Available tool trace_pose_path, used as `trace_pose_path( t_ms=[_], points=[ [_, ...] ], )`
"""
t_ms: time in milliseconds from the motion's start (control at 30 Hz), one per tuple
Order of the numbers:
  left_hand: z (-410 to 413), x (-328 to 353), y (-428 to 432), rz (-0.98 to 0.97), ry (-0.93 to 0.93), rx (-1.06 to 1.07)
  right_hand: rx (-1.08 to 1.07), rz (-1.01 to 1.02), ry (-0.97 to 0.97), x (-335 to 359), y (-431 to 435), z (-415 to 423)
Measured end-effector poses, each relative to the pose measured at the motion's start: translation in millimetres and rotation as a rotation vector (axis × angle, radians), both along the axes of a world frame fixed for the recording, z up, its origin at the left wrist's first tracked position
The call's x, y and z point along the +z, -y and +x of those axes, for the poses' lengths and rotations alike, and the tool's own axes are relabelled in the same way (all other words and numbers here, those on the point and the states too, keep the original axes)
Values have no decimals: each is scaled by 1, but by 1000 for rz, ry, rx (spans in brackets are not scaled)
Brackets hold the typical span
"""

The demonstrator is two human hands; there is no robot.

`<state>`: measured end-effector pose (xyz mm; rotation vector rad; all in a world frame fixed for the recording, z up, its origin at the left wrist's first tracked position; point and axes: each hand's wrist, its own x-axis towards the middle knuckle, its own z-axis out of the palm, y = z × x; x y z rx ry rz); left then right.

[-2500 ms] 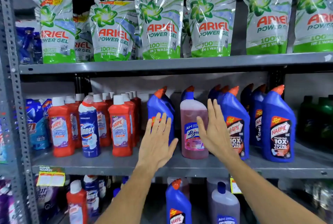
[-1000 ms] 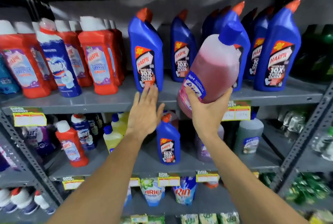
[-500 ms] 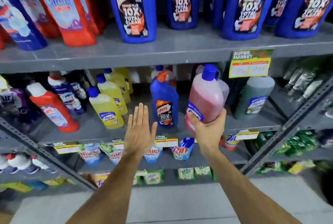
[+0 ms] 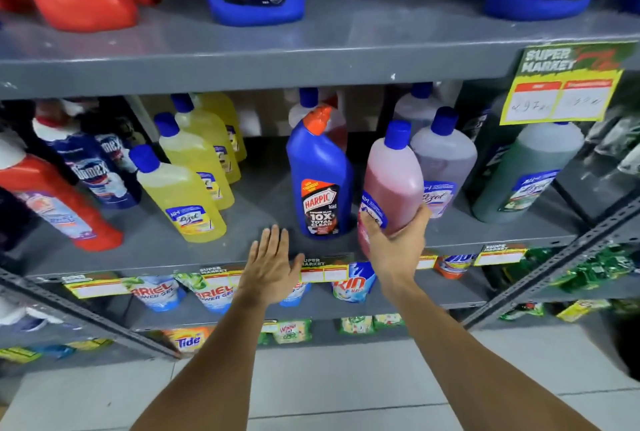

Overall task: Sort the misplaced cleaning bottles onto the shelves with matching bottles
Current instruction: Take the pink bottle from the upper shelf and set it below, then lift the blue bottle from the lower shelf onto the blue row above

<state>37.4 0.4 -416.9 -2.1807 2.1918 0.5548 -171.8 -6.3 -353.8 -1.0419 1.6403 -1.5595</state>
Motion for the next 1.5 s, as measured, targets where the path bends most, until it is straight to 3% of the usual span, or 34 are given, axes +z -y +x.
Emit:
trace_pose_path(
  t_ms=[133, 333, 633, 833, 967, 1200, 1267, 1367, 1500],
  points=[
    [3, -8, 3, -58, 9, -2, 70, 11, -66, -4, 8, 1],
    [9, -18, 11, -103, -17, -10, 90, 180, -88, -21, 12, 4],
    [15, -26, 12, -128, -38, -12, 81, 224, -88, -17, 43, 14],
    [15, -25, 11, -149, -52, -16, 68, 318, -251, -26, 23, 5],
    [18, -24, 10, -131, -35, -49, 95, 244, -358, -28, -13, 2],
    [33, -25, 2, -214, 17, -49, 259, -97, -417, 19, -17, 25],
    [34, -26, 1, -231, 12, -41, 321, -108, -489, 38, -3, 37],
    [33, -30, 3, -189, -3, -28, 367, -83, -742, 57, 19, 54],
    [34, -30, 3, -181, -17, -29, 307, -25, -947, 68, 31, 64]
  ],
)
